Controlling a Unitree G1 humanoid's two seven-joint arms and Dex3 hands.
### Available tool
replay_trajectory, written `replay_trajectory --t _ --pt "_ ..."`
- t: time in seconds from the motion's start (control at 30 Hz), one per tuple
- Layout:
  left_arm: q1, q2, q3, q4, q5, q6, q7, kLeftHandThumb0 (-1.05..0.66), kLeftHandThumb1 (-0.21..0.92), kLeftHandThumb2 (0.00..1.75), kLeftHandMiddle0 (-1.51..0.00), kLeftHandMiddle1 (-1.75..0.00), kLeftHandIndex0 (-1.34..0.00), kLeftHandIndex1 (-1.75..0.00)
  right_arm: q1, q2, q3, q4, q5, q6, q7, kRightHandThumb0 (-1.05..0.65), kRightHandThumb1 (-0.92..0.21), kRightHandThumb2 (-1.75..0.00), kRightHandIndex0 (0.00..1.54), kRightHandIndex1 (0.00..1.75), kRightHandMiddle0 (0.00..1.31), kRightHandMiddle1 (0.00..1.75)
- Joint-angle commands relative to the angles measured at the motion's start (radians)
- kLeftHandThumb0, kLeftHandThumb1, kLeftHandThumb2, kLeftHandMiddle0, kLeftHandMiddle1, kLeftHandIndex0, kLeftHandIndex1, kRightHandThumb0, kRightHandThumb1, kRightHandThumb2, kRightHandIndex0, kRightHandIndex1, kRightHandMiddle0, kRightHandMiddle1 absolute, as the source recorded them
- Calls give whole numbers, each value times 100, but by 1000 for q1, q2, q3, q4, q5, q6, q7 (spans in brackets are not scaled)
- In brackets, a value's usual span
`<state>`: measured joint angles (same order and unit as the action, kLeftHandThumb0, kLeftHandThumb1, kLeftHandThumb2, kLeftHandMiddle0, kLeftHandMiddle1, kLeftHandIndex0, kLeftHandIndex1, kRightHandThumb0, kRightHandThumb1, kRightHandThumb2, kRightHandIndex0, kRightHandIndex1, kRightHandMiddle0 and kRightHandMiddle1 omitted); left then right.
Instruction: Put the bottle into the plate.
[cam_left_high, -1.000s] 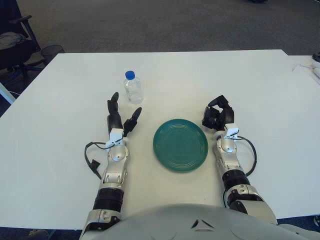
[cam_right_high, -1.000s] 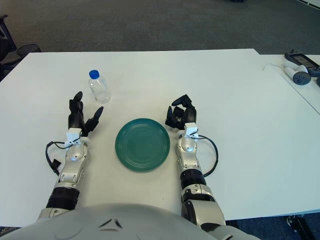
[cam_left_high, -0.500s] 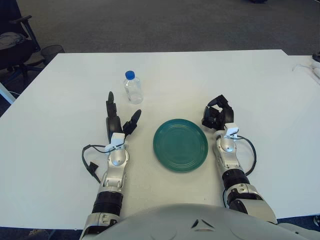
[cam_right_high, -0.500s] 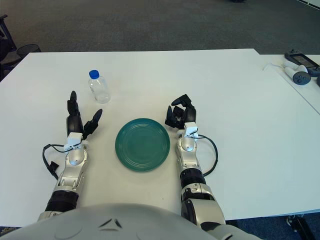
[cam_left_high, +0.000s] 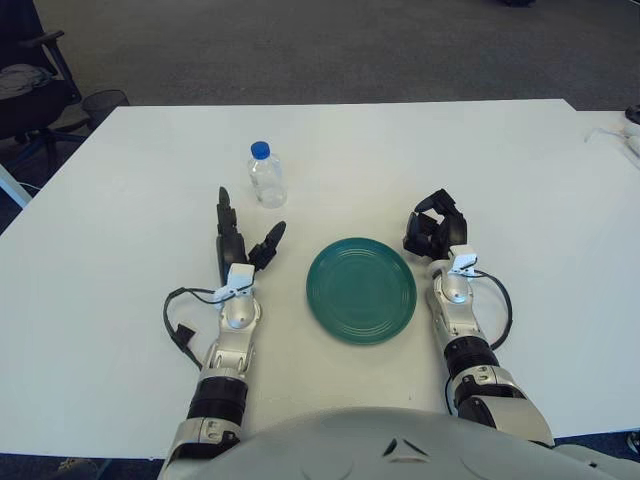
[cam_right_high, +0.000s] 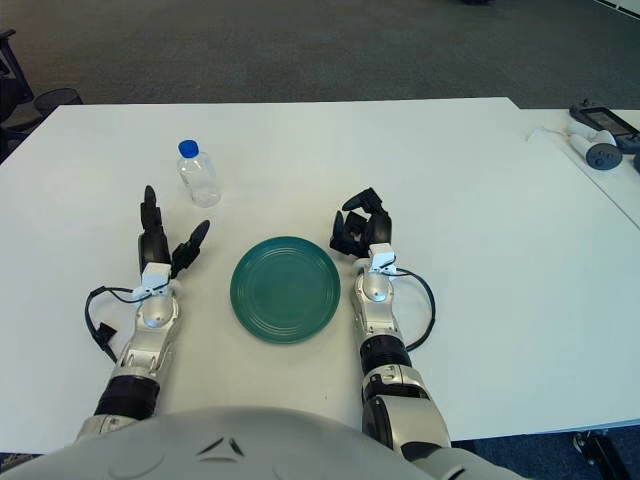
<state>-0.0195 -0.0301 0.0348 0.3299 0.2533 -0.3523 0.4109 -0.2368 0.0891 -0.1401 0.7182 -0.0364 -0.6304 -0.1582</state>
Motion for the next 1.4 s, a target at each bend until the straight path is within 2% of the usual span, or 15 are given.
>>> replay_trajectory --t 0.0,0.3,0.43,0.87,1.37 --pt "-60 14 8 42 15 37 20 -104 86 5 0 0 0 0 100 26 -14 108 34 9 -4 -46 -32 -131 118 175 60 175" --pt "-130 5 25 93 -10 140 36 -101 84 3 0 0 0 0 95 21 -18 115 33 15 0 -47 -30 -133 117 175 62 175" --pt "-217 9 42 170 -41 168 31 -101 84 2 0 0 0 0 94 22 -18 122 33 7 3 -47 -30 -134 117 175 62 175" --pt "-276 38 18 243 2 171 60 -105 87 3 0 0 0 0 95 19 -22 125 34 3 3 -47 -29 -134 116 175 62 175" --pt "-337 38 3 322 14 137 133 -105 89 3 0 0 0 0 100 17 -21 116 31 26 -10 -47 -31 -132 115 175 61 175"
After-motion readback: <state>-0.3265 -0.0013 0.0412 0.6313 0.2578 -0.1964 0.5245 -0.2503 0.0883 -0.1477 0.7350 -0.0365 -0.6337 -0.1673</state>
